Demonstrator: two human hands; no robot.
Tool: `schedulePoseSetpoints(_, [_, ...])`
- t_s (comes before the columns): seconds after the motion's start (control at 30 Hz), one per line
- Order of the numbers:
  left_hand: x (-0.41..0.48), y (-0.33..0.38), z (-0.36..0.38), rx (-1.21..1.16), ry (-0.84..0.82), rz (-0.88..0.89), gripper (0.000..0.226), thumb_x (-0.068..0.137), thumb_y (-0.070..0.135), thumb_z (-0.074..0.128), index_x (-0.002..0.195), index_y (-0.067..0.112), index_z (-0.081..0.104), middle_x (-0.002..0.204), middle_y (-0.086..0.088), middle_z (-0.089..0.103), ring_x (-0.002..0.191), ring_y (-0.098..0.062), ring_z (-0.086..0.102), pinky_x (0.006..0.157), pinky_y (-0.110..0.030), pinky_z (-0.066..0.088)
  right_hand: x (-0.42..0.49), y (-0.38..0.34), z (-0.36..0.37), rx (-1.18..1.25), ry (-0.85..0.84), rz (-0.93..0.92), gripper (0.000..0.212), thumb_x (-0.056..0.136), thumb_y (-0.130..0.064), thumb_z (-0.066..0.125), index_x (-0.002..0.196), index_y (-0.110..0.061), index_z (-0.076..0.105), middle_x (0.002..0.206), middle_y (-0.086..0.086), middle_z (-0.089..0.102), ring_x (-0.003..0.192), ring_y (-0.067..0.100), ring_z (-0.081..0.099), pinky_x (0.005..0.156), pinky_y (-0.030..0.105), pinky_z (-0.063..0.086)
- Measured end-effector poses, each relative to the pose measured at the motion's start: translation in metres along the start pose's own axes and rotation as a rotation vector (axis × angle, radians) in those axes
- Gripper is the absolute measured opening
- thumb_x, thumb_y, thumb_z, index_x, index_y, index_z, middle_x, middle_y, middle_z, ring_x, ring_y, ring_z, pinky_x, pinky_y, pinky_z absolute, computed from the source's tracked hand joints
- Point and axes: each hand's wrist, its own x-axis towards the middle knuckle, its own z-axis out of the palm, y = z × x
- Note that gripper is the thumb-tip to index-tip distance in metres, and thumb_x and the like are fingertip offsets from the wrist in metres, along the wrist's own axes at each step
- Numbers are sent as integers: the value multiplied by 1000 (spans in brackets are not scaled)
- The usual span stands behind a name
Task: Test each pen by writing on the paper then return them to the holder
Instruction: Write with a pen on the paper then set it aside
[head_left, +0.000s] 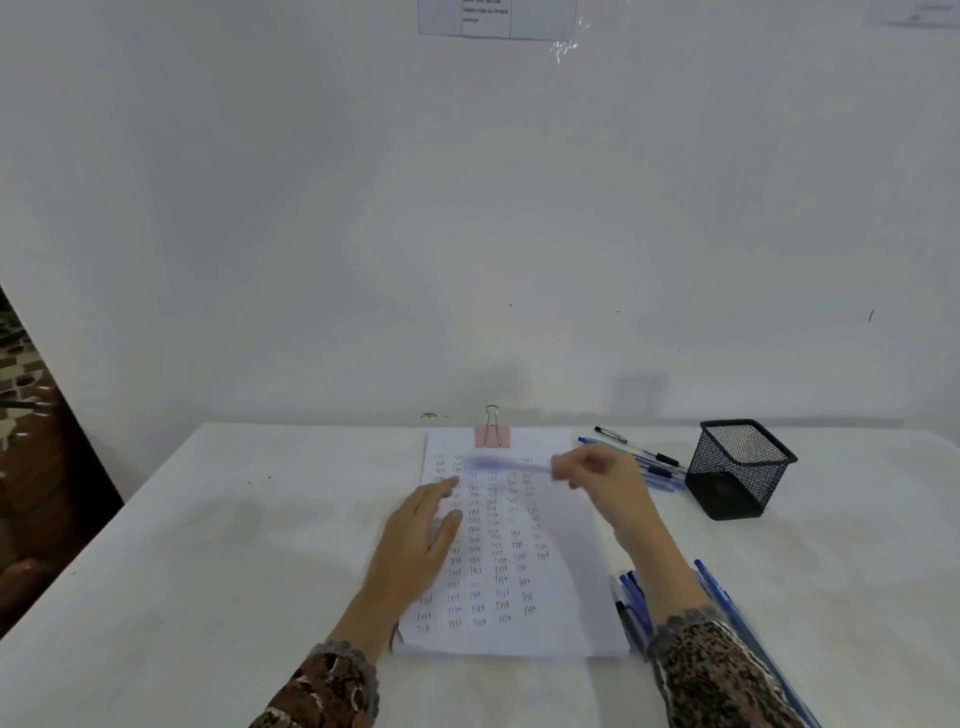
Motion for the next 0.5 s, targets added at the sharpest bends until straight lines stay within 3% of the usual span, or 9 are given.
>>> schedulePoseSetpoints(0.07, [-2,-9,1,101,-2,-48,63,89,56,24,142,22,32,141,11,38,130,-8,36,110,-28,28,-4,3,-4,245,73,81,15,93,-28,54,98,-18,63,87,-7,70,78,12,59,69,27,40])
schedulePoseSetpoints(0.13, [-2,-13,3,199,-44,-107,80,78,60,8,145,19,26,148,5,30,136,-12,28,113,-30,20,-10,13,3,319,-15,143,22,96,-33,45,109,-22,58,89,-9,67,76,9,57,66,27,37])
schedulePoseSetpoints(0.23, [0,-12,5,337,-150,-154,93,66,60,-3,147,19,21,152,4,22,140,-12,19,116,-32,6,-20,36,26,603,-25,207,14,95,-17,46,98,-7,55,77,2,64,55,9,55,52,22,45])
schedulePoseSetpoints(0.3, [1,-11,4,357,-187,-176,92,67,60,-3,147,19,20,153,6,18,141,-10,16,116,-32,3,-23,48,31,711,43,239,8,93,-5,50,86,-3,52,74,9,61,50,11,60,50,19,52])
schedulePoseSetpoints(0.37, [2,-11,3,352,-207,-185,80,77,55,7,147,19,19,155,4,14,143,-12,11,117,-32,2,-25,55,29,696,75,207,12,88,6,54,85,-5,50,68,11,60,52,13,63,51,18,53])
schedulePoseSetpoints(0.5, [1,-9,3,366,-237,-205,60,95,44,22,148,19,14,157,3,7,144,-12,3,117,-32,0,-27,60,21,295,89,12,28,84,14,54,74,-11,46,58,11,47,41,10,46,42,19,37])
